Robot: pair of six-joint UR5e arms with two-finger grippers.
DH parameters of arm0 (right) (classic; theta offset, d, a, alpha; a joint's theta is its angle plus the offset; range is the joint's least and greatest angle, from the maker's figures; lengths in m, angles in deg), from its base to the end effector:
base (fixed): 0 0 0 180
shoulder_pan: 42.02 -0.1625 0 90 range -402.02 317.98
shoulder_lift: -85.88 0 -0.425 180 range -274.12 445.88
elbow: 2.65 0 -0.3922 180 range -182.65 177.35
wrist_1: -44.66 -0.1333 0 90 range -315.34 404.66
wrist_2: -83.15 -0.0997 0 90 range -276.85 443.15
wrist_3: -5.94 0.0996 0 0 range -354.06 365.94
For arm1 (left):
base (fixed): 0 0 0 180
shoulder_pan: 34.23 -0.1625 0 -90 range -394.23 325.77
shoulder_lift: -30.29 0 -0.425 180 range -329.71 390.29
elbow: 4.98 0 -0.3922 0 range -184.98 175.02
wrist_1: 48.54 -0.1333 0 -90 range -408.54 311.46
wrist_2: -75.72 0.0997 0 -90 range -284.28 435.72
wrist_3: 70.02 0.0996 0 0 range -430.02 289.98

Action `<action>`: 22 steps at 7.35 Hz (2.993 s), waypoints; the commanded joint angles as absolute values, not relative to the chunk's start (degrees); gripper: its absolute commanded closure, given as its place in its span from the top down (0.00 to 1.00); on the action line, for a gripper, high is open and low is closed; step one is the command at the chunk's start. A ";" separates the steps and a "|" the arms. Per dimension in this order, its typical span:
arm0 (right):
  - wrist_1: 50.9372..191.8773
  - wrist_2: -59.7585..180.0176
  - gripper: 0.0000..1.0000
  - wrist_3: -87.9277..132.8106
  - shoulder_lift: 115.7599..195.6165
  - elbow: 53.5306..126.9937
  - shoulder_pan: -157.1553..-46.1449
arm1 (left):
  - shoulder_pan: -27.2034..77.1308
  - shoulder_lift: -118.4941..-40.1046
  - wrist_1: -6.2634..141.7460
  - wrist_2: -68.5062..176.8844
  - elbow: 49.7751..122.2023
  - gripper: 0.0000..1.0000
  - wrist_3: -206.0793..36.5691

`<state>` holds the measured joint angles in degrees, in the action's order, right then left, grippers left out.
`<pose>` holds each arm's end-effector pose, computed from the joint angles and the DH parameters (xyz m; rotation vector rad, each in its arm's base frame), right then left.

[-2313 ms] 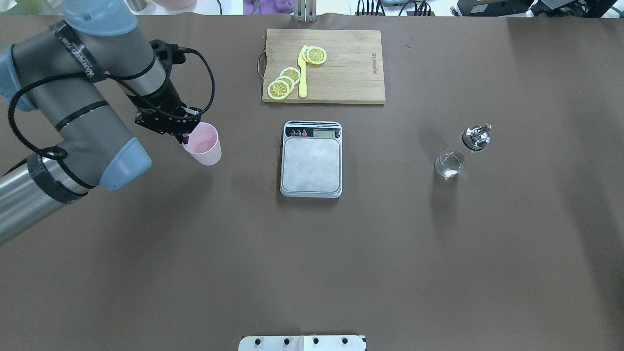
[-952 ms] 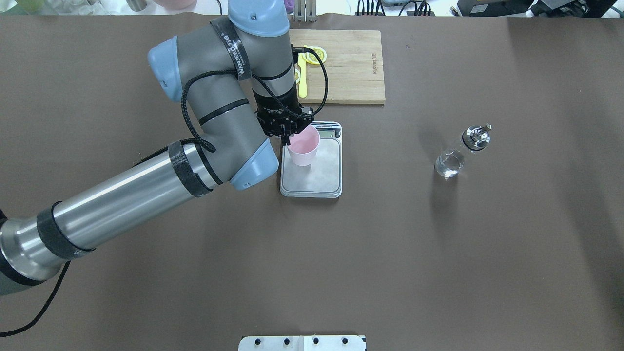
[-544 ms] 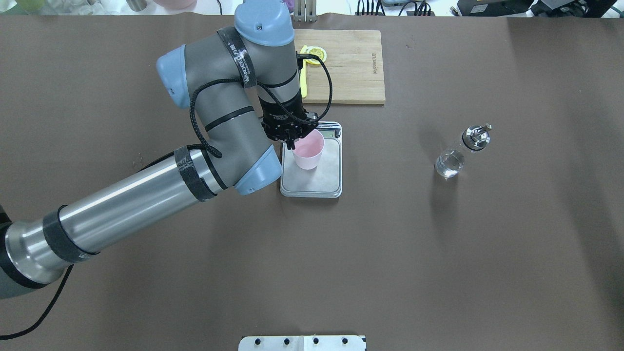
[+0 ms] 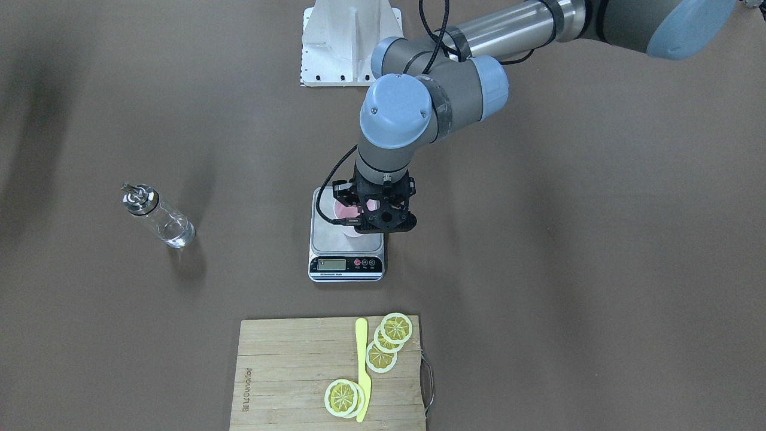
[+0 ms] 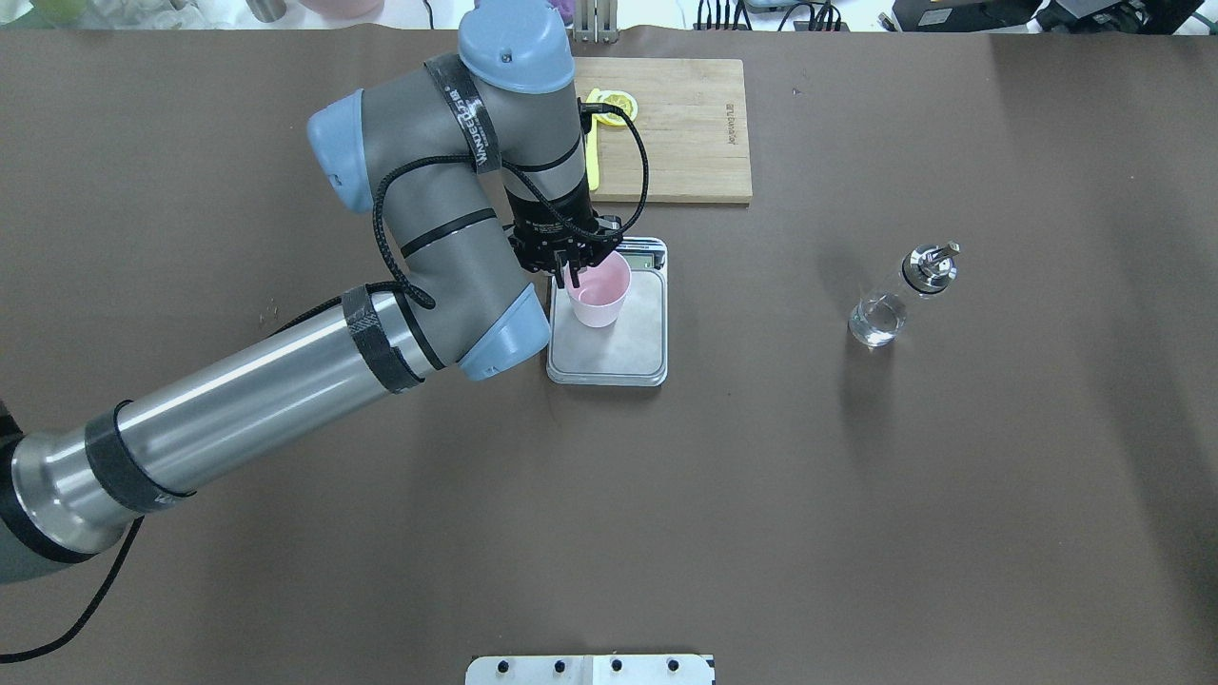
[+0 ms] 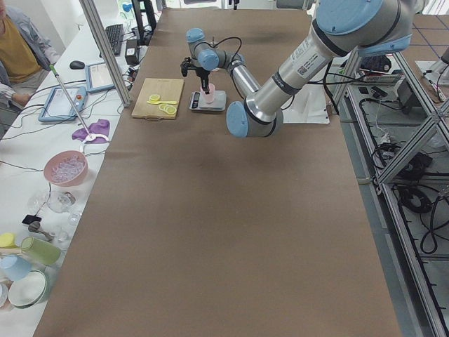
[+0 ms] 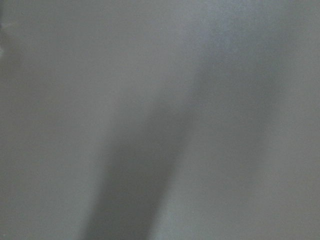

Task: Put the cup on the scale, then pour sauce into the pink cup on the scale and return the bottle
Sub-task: 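Open the left gripper and withdraw it from the cup, then reach the right gripper to the glass sauce dispenser and grasp it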

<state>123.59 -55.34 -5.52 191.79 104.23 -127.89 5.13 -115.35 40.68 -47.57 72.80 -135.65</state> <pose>0.0307 -0.3901 0.6083 0.2522 -0.8329 -0.3437 0.5420 -0.5462 0.1265 -0.0885 0.9042 -0.0273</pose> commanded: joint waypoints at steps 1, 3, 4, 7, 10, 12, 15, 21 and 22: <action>123.59 -55.19 1.00 -5.40 191.61 104.23 -127.80 | 7.50 -107.93 38.59 -48.11 84.05 0.97 -135.51; 123.59 -55.19 1.00 -1.74 189.51 104.32 -126.14 | 11.54 -94.31 31.83 -48.03 99.64 0.97 -126.61; 123.41 -55.28 1.00 -0.84 187.85 104.58 -123.52 | 15.65 -87.46 30.84 -48.11 104.57 0.97 -116.36; 108.26 -52.74 0.94 -0.83 186.34 104.32 -111.93 | 31.02 -72.57 30.83 -50.38 106.65 0.98 -86.55; 105.50 -50.80 0.89 -0.48 178.80 102.05 -102.51 | 39.06 -71.83 30.91 -53.92 100.51 0.97 -75.14; 103.55 -46.75 1.00 0.22 177.82 101.33 -100.66 | 41.60 -71.83 30.74 -53.92 97.77 0.97 -68.83; 98.05 -45.44 0.83 8.84 174.83 100.11 -97.06 | 42.76 -71.75 30.56 -53.92 97.68 0.98 -67.74; 72.80 -44.38 0.75 19.20 171.23 88.41 -95.72 | 43.99 -71.75 30.65 -53.92 97.23 0.97 -67.74; 66.35 -44.29 0.75 21.39 171.22 84.76 -95.55 | 44.16 -71.75 30.65 -53.83 97.32 0.98 -67.83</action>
